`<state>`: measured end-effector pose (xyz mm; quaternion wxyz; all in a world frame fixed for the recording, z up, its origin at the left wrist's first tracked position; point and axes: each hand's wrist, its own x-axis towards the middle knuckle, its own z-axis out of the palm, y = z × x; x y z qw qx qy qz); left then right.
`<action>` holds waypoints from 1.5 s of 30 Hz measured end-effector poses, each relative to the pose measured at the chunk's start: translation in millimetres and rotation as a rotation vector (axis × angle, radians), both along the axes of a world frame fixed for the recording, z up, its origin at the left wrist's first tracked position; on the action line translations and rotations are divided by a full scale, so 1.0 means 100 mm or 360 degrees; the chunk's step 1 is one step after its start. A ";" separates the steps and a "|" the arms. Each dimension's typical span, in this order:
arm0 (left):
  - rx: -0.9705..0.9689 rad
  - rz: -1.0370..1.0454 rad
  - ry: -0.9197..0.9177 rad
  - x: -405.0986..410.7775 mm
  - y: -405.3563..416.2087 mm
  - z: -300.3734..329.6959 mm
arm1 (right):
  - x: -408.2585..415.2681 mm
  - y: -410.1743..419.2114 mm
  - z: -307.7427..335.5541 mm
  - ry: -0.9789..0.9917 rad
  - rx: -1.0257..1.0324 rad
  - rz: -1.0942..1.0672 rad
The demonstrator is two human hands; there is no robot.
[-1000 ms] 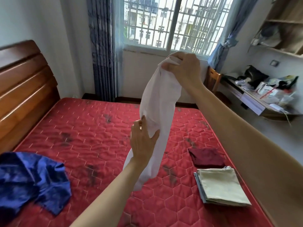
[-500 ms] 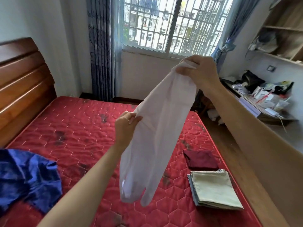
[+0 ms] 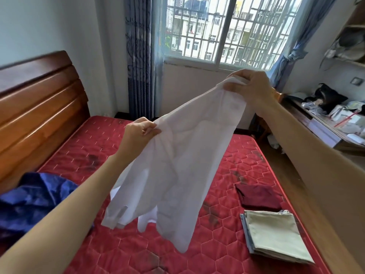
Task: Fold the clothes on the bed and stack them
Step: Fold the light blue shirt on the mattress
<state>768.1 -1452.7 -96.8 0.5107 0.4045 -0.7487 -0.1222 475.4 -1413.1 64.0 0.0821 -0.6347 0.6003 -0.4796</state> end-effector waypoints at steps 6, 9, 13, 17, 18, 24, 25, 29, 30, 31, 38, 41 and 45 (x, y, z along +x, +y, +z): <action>-0.0057 0.0038 -0.0067 0.11 0.00 -0.03 | 0.19 -0.07 0.05 0.0002 -0.0044 0.0042; -0.0083 0.0020 -0.0052 0.04 0.06 -0.19 | 0.29 -0.09 0.13 -0.0009 -0.0093 0.0083; 0.0013 -0.0015 0.0078 -0.22 0.16 -0.49 | 0.38 -0.10 0.23 0.0047 -0.0147 0.0147; 0.0068 -0.0081 0.0199 -0.60 0.23 -0.61 | 0.36 -0.05 0.33 0.0135 -0.0211 0.0171; 0.0099 -0.0087 0.0220 -0.69 0.23 -0.62 | 0.34 -0.03 0.36 0.0140 -0.0212 0.0174; 0.0325 -0.0087 0.0185 -1.26 0.14 -0.58 | 0.22 0.07 0.59 0.0212 -0.0222 0.0077; 0.0361 -0.0102 0.0165 -1.34 0.13 -0.58 | 0.19 0.09 0.63 0.0235 -0.0224 0.0046; 0.0413 -0.0171 0.0132 -1.56 0.10 -0.67 | 0.03 0.17 0.76 0.0382 -0.0210 -0.0126; 0.0405 -0.0187 0.0109 -1.58 0.10 -0.71 | -0.03 0.19 0.77 0.0397 -0.0207 -0.0165; 0.0396 -0.0211 0.0083 -1.60 0.10 -0.75 | -0.10 0.22 0.79 0.0398 -0.0200 -0.0195; 0.0266 -0.0413 -0.0036 -1.29 0.01 -0.90 | -0.67 0.60 0.49 0.0253 -0.0058 -0.0430; 0.0160 -0.0465 -0.0207 -1.01 -0.01 -0.82 | -0.86 0.82 0.18 0.0202 -0.0036 -0.0534; -0.0006 -0.0544 -0.0386 -0.69 0.04 -0.56 | -1.00 1.06 -0.01 0.0022 -0.0100 -0.0536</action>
